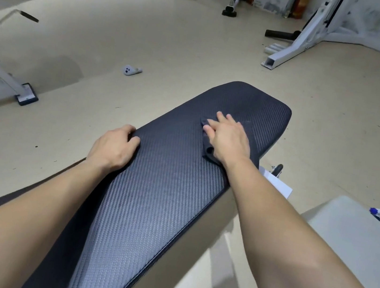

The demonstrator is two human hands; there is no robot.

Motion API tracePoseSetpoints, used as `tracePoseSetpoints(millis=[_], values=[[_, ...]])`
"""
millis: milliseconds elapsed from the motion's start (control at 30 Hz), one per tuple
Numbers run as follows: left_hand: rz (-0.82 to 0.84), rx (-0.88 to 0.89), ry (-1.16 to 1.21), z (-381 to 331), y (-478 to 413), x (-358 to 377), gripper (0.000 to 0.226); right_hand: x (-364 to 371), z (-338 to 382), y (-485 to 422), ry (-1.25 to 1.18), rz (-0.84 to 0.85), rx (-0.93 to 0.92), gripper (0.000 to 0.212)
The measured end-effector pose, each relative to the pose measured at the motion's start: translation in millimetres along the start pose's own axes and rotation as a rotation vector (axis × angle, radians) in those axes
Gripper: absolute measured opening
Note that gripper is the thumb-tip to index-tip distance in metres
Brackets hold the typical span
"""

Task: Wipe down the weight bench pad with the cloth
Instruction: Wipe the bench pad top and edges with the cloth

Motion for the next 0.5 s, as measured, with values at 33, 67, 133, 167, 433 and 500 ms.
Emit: tracePoseSetpoints(millis=[33,67,133,167,433,500], values=[[0.003,-0.002,-0.001,-0.4,-0.1,0.2,0.041,0.9,-0.8,-3.5,0.001,-0.008,0.035,0.044],[0.011,-0.009,0.001,0.2,-1.5,0.6,0.041,1.7,1.5,-4.6,0.007,-0.003,0.067,0.047],[0.041,-0.035,0.016,3.9,-2.3,0.6,0.043,5.9,23.2,0.7,0.027,0.065,0.073,0.057],[0.067,-0.042,0.04,3.6,-2.3,-0.7,0.044,10.0,41.3,6.6,0.025,0.112,0.045,0.061],[0.371,-0.195,0.517,15.4,-1.8,-21.1,0.035,25.1,240.9,119.6,-0.071,0.289,-0.504,0.07],[0.369,-0.176,0.459,16.5,0.6,-26.1,0.048,26.8,257.6,154.5,-0.05,0.305,-0.664,0.068]])
Point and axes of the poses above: each hand's wrist, its own y-axis away from the middle knuckle, its own x-axis out of the palm, z = x × y, the point moved 6 cm from there along -y, towards the middle knuckle, and after that the axes turned 11 degrees about -x, right-handed, at the moved point
